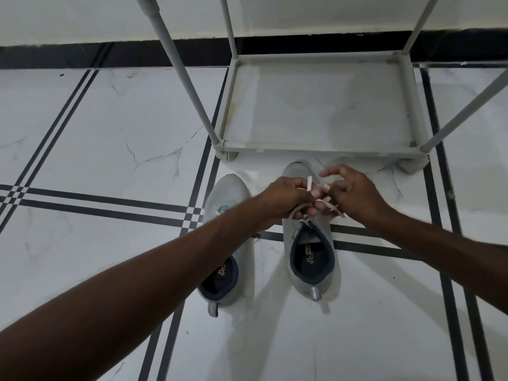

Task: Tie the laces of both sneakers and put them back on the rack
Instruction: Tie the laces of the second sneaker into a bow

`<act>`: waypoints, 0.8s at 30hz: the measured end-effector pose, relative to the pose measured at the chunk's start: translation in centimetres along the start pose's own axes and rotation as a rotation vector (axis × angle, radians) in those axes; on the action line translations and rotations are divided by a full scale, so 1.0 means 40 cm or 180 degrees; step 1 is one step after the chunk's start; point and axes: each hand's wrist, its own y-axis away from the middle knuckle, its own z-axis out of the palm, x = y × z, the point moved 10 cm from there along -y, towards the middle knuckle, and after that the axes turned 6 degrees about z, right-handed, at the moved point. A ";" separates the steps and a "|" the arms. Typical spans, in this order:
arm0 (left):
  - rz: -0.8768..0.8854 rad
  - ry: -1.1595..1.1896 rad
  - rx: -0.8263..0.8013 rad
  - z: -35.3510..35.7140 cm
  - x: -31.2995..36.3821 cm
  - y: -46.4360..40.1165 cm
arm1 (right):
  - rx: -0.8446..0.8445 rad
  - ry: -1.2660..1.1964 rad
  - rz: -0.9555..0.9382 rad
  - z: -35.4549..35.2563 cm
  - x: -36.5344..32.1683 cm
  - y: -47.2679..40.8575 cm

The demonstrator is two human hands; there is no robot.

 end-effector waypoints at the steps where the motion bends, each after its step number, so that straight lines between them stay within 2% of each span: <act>1: 0.0013 -0.0052 0.0073 -0.015 0.007 0.000 | -0.0145 0.0085 0.0091 0.010 0.010 0.001; 3: 0.0180 -0.0296 0.0130 -0.039 0.028 -0.004 | -0.0580 0.0502 0.0172 0.035 0.021 0.008; 5: 0.0621 -0.0893 0.0080 -0.045 0.069 -0.002 | -0.0995 0.1103 0.0049 0.062 0.020 0.014; 8: 0.1594 -0.2807 0.0212 -0.017 0.128 0.015 | -0.1079 0.1949 -0.0387 0.084 0.006 0.006; 10: 0.2189 -0.3614 0.0351 0.021 0.141 0.035 | -0.1084 0.1545 -0.0306 0.088 0.005 -0.001; 12: 0.2561 -0.3992 0.0403 0.048 0.143 0.053 | -0.1246 0.0413 0.0107 0.091 0.020 0.000; 14: 0.2874 -0.4300 0.0461 0.065 0.141 0.071 | -0.1360 -0.0301 0.0391 0.099 0.033 0.000; 16: 0.3034 -0.4477 0.0615 0.074 0.139 0.083 | -0.1486 -0.0422 0.0468 0.110 0.037 0.001; 19: 0.2971 -0.4418 0.0973 0.070 0.146 0.093 | -0.1636 -0.0417 0.0471 0.121 0.031 0.001; 21: 0.2966 -0.4349 0.1163 0.063 0.159 0.100 | -0.1533 -0.0406 0.0411 0.112 0.034 -0.007; 22: 0.2904 -0.4217 0.1244 0.049 0.163 0.099 | -0.1402 -0.0352 0.0366 0.101 0.036 -0.013; 24: 0.2349 -0.3439 0.1363 -0.014 0.154 0.086 | -0.1058 -0.0163 0.0296 0.072 0.044 -0.025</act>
